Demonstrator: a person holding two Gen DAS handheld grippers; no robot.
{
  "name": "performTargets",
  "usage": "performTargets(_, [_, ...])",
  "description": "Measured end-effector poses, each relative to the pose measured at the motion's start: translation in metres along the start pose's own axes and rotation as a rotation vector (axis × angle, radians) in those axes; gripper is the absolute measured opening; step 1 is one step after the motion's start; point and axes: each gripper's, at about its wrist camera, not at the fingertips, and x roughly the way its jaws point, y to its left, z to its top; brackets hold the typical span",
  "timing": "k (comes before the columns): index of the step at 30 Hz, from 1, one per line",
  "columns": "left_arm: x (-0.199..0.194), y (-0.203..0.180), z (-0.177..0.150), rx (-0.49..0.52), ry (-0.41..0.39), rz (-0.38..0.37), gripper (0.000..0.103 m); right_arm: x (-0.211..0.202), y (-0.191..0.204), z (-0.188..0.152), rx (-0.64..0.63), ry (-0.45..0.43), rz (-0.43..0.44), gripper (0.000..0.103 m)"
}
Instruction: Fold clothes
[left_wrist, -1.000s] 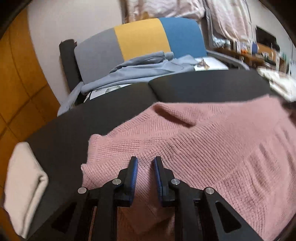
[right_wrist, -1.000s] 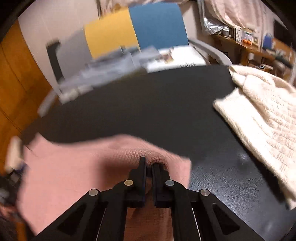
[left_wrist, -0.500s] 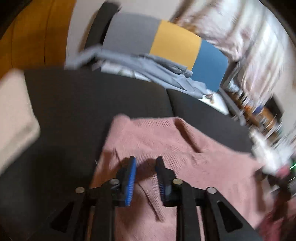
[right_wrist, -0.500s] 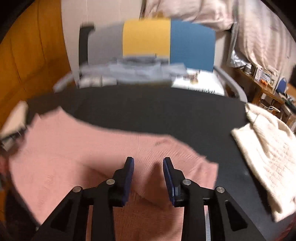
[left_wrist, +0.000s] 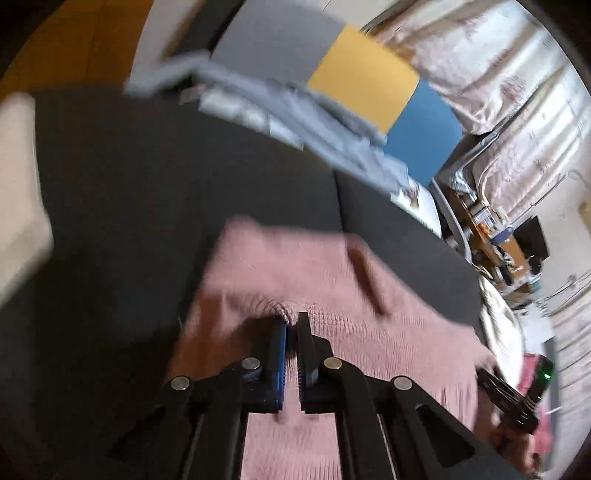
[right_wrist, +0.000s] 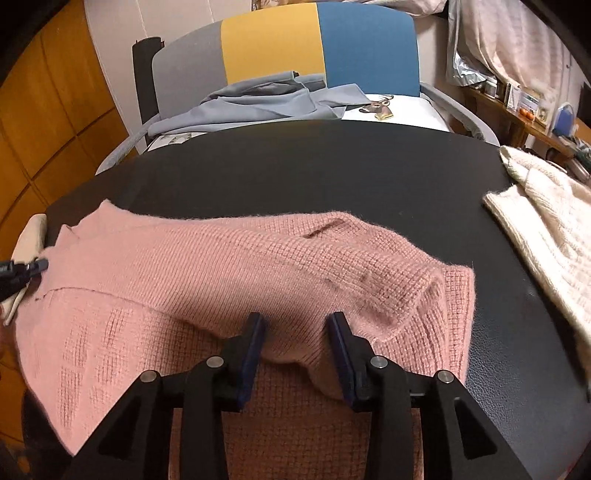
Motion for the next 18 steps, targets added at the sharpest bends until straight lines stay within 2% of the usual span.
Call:
performTargets(3, [0.005,-0.005,0.003,0.079,-0.003,0.052,0.003,0.0,-0.002,0.003,0.018,-0.003,0.01,0.038])
performTargets(8, [0.013,-0.014,0.008,0.212,-0.008,0.139,0.005,0.002,0.004,0.003,-0.023,-0.011,-0.016,0.039])
performTargets(11, [0.018,-0.02,0.011,0.291,-0.012,0.191,0.016,0.001,0.003,0.004,-0.032,-0.006,-0.005,0.039])
performTargets(12, [0.01,-0.018,0.014,0.276,0.0,0.191,0.016,-0.001,0.001,0.006,-0.035,-0.001,0.006,0.04])
performTargets(14, [-0.005,-0.02,0.014,0.254,-0.039,0.243,0.016,-0.011,-0.001,0.008,-0.027,-0.021,0.029,0.04])
performTargets(16, [-0.035,-0.028,0.008,0.251,-0.181,0.331,0.016,-0.028,0.001,0.012,-0.023,-0.087,0.068,0.04])
performTargets(18, [-0.042,-0.05,-0.005,0.326,-0.248,0.31,0.017,-0.038,0.007,0.016,-0.039,-0.133,0.104,0.04])
